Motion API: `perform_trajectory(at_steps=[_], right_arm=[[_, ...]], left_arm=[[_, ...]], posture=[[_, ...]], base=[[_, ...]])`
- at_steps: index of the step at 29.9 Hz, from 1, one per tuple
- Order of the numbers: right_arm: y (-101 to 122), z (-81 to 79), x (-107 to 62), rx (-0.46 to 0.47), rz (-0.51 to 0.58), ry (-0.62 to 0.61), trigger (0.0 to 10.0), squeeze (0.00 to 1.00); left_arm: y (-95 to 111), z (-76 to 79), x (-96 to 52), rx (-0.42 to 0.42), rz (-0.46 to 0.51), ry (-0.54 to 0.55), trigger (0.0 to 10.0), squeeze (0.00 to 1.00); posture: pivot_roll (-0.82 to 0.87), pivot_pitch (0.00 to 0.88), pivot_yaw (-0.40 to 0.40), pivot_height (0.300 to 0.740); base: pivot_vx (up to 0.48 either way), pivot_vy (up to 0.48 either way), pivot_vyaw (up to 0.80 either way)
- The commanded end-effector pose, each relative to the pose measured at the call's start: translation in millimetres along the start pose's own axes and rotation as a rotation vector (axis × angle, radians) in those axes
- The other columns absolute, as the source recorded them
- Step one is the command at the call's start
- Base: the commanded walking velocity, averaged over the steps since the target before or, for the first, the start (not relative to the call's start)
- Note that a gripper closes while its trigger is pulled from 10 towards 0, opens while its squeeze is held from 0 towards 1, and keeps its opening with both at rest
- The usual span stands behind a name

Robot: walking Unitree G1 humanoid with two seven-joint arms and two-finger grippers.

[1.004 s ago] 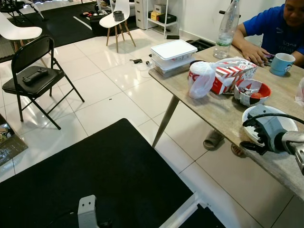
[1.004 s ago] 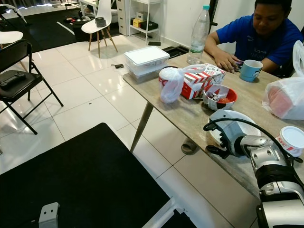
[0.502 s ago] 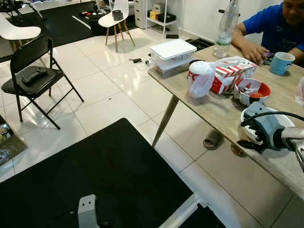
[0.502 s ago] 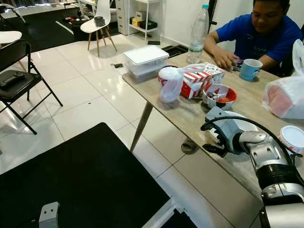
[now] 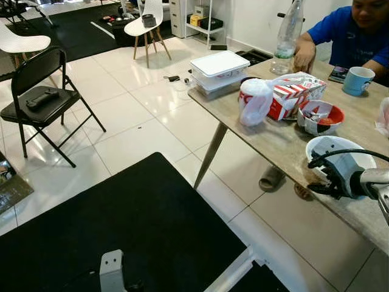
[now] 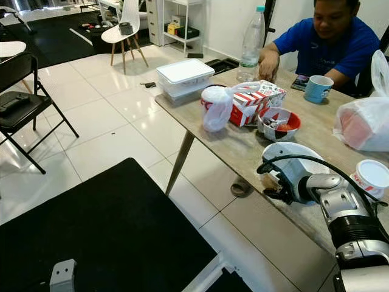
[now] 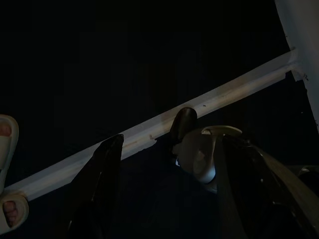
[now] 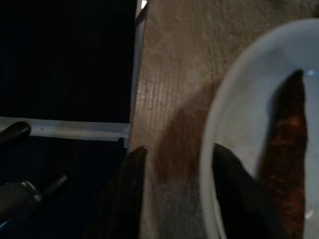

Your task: Restocking fridge

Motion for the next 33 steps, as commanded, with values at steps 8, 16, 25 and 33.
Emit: perform_trajectory(at_steps=[8,16,25,33], right_arm=[[-4,0.7,-0.3,-0.023,-0.018,-0.011,0.0,0.00],[3,1.0,0.0,-0.069,0.004,-0.015,0.0,0.00],[41,-14.5,-5.3,-0.232,0.193,0.050,0.0,0.00],[84,-51.1,-19.0,-0.329,0.419,0.212,4.5,0.00]], left_arm=[[-2,-5.4,-1.5,0.019,-0.009,0.009,10.0,0.00],[-2,-6.9,-1.7,0.027,-0.011,0.012,10.0,0.00],[-3,-4.4,-1.1,0.019,-0.013,0.011,10.0,0.00],[-4,-5.6,-1.1,0.011,-0.020,0.023,10.0,0.00]], posture=[[0.01,0.000,0.012,0.740],[0.01,0.000,0.013,0.740],[0.00,0.000,0.009,0.740],[0.00,0.000,0.010,0.740]], base=[[0.000,0.000,0.00],[0.000,0.000,0.00],[0.000,0.000,0.00],[0.000,0.000,0.00]])
Point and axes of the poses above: a point about 5 cm out from each wrist's last joint towards the gripper, its own x axis pointing out of the wrist towards the gripper, its own y axis along the axis of the wrist's last joint, z = x × y, the point moved 5 cm from there along x, pointing out of the wrist towards the gripper, and after that the axes turned 7 degrees about -x, right-handed, at the moved point
